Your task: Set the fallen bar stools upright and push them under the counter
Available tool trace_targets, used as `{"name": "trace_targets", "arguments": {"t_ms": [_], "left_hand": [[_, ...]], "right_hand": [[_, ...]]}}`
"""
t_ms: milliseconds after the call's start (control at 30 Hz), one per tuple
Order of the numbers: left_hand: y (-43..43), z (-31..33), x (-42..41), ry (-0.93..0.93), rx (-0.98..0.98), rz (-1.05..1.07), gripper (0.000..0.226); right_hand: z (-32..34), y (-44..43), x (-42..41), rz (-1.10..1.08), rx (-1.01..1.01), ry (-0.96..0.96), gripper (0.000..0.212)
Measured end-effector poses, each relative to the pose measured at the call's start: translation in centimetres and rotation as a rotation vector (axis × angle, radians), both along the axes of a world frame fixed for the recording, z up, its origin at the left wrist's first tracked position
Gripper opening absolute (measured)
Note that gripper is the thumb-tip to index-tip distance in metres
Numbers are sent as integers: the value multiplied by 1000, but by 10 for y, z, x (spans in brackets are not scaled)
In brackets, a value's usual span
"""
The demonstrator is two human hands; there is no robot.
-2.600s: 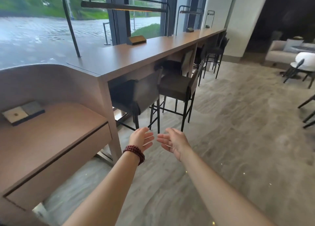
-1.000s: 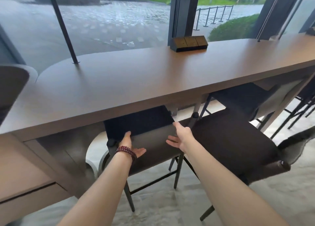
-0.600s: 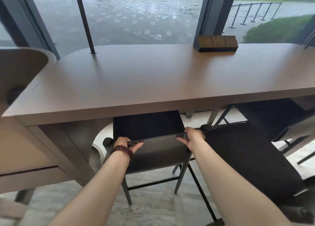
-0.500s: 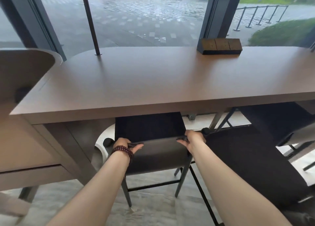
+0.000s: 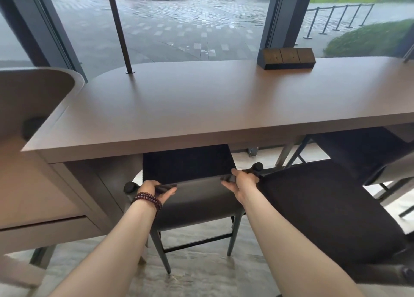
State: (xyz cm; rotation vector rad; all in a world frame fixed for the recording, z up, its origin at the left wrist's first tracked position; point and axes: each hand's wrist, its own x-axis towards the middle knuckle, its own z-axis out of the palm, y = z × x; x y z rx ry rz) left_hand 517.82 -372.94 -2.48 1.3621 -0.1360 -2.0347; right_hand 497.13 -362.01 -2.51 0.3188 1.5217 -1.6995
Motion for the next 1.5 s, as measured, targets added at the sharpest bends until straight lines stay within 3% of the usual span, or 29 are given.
{"name": "trace_targets", "arguments": {"t_ms": [100, 233, 367, 667, 933, 1233, 1333, 1400, 1500], "left_hand": [[0, 2, 5, -46, -43, -134, 15], [-1, 7, 9, -181, -17, -357, 66], [19, 9, -7, -239, -129, -652, 85], [155, 44, -111, -109, -355, -951, 53], [305, 75, -216, 65, -447, -869, 42], [395, 88, -284, -11, -602, -892, 14], [414, 84, -315, -165, -815, -996, 12], [423, 73, -335, -387, -1063, -1165, 33], [434, 52, -359, -638, -1259, -1469, 53]], "right_hand": [[-2, 6, 9, 43, 16, 29, 71], [-5, 17, 19, 98, 44, 65, 55], [-3, 37, 22, 104, 39, 98, 47], [44, 129, -19, 66, -46, 344, 35], [76, 269, -95, 101, -36, 532, 43], [77, 377, -162, 12, 4, 501, 35], [70, 398, -189, -54, 49, 443, 24], [60, 410, -209, -118, 161, 384, 18], [42, 421, -237, -106, 273, 236, 24]]}}
